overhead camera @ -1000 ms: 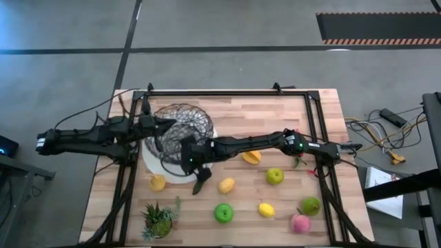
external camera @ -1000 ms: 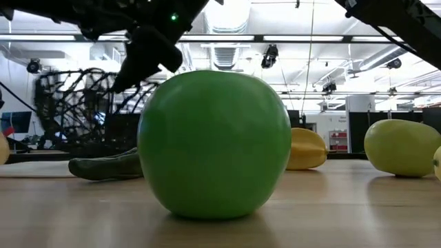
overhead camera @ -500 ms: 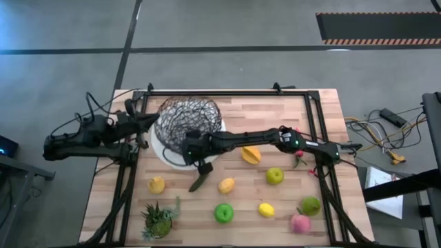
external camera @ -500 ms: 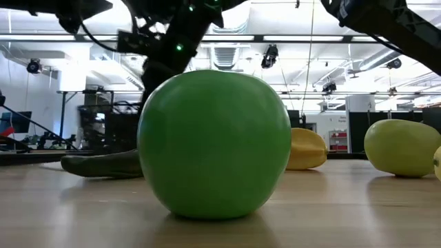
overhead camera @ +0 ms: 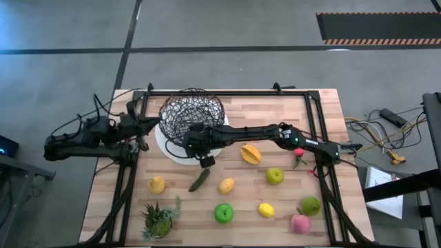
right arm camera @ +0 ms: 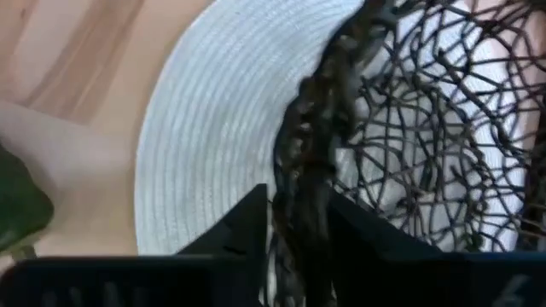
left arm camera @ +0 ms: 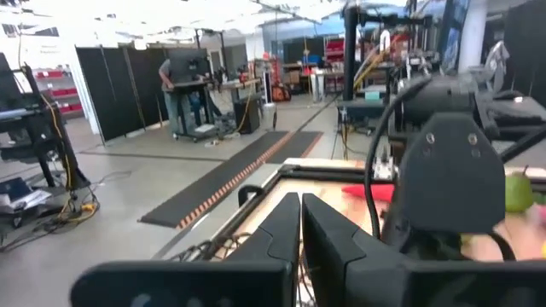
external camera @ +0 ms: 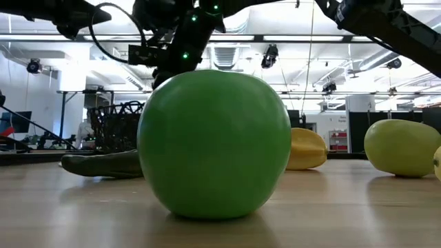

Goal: Build produce basket
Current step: Put the wire basket on the table mat, then put the star fruit into the wire basket

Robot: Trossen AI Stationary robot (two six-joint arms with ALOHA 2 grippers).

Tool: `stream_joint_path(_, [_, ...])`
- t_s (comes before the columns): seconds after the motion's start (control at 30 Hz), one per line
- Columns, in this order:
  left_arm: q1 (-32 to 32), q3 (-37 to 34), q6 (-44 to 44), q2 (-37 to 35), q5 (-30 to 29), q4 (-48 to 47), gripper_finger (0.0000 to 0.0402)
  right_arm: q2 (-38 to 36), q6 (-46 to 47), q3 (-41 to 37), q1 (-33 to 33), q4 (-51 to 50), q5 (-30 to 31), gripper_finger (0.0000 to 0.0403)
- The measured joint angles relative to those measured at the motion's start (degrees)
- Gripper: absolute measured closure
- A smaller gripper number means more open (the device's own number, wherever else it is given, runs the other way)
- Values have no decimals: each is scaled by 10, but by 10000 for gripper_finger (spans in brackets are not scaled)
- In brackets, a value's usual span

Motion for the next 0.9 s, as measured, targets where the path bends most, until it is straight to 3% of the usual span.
stream_joint_path(0.2, [0, 0, 1, 1, 0, -15, 401, -70, 36, 1, 0, -66, 8, 243])
stream_joint_path(0.4, [0, 0, 1, 1, 1, -31, 401, -162, 158, -46, -2, -163, 18, 242])
stream_joint_path(0.53, [0, -1, 1, 1, 1, -35, 402, -248, 238, -181, 7, -129, 21, 258])
stream_joint_path(0.73, [0, -1, 0, 1, 2, -36, 401, -375, 395, -434, 36, -50, 89, 285])
stream_joint_path(0.9, [0, -5, 0, 1, 2, -37, 401, -454, 531, -583, 45, -13, 74, 297])
